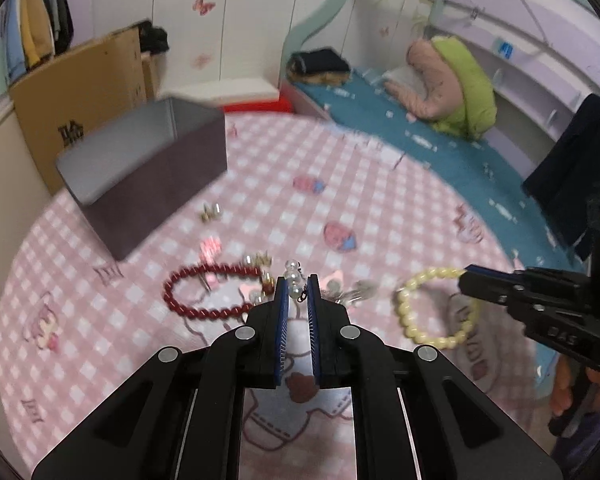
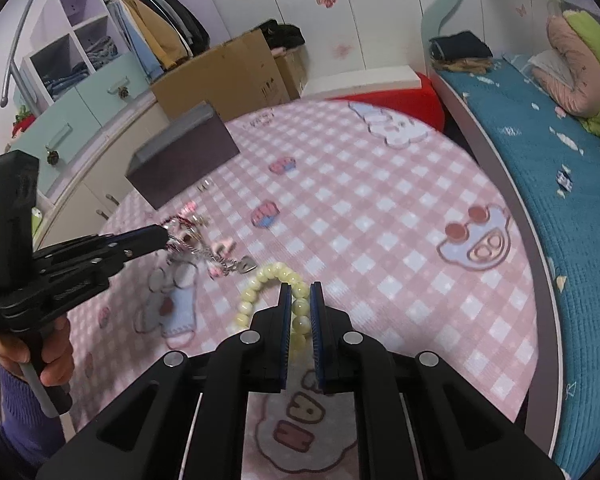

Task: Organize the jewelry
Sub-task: 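Carry both items over the grey box and open both grippers to drop them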

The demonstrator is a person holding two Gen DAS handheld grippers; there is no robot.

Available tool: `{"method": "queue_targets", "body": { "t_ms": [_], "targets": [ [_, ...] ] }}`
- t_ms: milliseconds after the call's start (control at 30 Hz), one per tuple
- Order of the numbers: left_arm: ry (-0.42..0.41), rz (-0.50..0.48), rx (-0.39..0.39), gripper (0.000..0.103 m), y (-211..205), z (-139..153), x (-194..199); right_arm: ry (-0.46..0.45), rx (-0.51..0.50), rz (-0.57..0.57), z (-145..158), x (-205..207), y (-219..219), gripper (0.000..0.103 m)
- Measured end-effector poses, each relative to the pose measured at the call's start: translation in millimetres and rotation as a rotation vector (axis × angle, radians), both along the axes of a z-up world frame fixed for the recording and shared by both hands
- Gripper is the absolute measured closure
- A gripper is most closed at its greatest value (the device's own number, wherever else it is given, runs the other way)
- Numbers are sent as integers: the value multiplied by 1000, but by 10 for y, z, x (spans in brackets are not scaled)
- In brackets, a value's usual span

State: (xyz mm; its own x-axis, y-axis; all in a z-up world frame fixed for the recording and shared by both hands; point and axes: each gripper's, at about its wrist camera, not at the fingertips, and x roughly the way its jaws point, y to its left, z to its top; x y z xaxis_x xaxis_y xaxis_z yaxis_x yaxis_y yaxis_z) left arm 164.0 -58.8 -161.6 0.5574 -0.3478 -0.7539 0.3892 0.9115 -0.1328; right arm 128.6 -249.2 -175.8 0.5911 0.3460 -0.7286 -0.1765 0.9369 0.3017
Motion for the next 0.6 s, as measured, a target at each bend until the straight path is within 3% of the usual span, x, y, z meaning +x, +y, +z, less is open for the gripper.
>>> {"method": "queue_targets", "body": {
  "t_ms": [333, 600],
  "targets": [
    [-117, -46, -129, 93, 278, 744, -116, -99, -17, 36, 527, 119, 288, 94],
    [-94, -33, -169, 93, 499, 802, -25, -119, -5, 75, 740, 296, 558, 94]
  ]
}}
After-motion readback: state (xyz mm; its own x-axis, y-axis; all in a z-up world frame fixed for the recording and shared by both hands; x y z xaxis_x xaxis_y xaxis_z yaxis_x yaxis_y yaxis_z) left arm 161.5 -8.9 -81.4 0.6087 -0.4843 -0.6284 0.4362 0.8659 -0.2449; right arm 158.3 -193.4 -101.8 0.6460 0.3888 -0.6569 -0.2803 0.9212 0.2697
